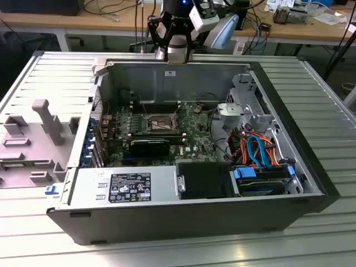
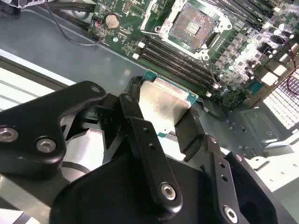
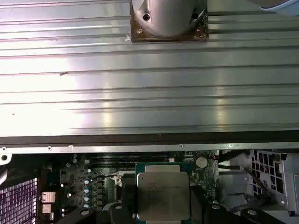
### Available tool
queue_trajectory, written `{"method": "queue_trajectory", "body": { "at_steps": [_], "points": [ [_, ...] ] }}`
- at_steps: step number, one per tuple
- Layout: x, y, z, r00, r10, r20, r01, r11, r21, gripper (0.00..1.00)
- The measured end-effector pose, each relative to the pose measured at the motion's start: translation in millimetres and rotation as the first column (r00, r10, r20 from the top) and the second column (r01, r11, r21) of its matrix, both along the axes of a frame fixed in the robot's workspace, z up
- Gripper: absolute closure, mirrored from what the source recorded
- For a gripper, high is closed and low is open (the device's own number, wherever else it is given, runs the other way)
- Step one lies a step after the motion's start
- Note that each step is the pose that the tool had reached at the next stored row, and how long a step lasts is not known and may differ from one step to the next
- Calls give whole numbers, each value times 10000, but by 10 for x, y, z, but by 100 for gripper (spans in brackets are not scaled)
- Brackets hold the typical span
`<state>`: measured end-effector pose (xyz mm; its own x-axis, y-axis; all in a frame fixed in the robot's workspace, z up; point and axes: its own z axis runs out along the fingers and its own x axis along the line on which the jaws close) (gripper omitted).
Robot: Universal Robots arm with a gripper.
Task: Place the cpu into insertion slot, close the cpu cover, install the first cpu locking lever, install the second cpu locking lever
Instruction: 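Place the cpu into insertion slot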
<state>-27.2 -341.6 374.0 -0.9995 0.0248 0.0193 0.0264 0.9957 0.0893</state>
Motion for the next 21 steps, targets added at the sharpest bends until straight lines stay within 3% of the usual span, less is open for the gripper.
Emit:
{"method": "queue_trajectory", "body": {
  "at_steps": [10,20,21],
  "points": [
    [-5,-55,0,10000,-1,0,1,10000,0,45],
    [-7,-79,-5,10000,0,1,0,10000,0,45],
    [-9,-87,-32,10000,0,0,0,10000,0,45]
  ]
}}
